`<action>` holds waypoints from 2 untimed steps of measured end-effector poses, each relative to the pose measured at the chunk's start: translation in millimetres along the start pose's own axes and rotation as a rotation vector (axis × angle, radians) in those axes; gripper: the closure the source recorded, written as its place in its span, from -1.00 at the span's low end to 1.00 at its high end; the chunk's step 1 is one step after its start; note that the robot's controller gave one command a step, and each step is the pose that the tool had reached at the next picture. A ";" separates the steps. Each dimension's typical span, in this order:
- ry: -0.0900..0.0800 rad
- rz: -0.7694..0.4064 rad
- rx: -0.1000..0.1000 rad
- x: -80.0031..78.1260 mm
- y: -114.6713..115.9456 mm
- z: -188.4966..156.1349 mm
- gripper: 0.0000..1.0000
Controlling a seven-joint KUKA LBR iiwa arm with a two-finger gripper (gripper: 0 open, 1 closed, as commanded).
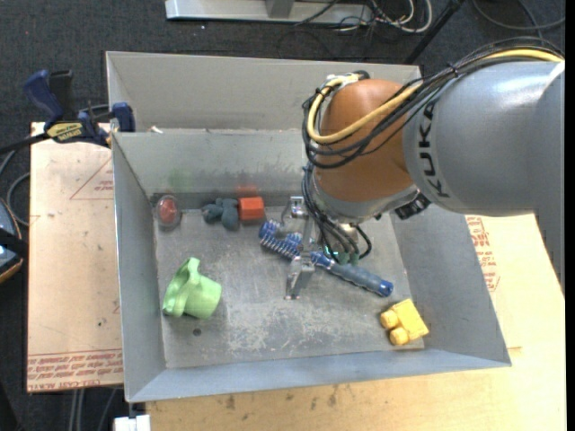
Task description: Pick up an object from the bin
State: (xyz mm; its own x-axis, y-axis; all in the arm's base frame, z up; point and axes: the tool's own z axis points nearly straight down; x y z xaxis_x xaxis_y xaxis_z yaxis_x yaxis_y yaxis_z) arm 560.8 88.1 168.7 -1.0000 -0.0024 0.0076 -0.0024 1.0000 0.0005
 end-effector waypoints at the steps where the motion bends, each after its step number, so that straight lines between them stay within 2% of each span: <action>1: -0.016 0.045 -0.001 -47.6 -66.0 90.0 -1.00; 2: -0.014 0.040 -0.002 -47.4 -63.0 86.2 1.00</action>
Offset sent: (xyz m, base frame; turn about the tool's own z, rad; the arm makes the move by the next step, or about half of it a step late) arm 0.0442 -0.0635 -0.0899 0.0380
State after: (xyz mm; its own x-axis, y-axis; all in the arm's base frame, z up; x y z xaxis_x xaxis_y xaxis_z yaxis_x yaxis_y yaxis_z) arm 607.6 25.2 82.2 -0.9993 0.0378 -0.0068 0.0378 0.9993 0.0024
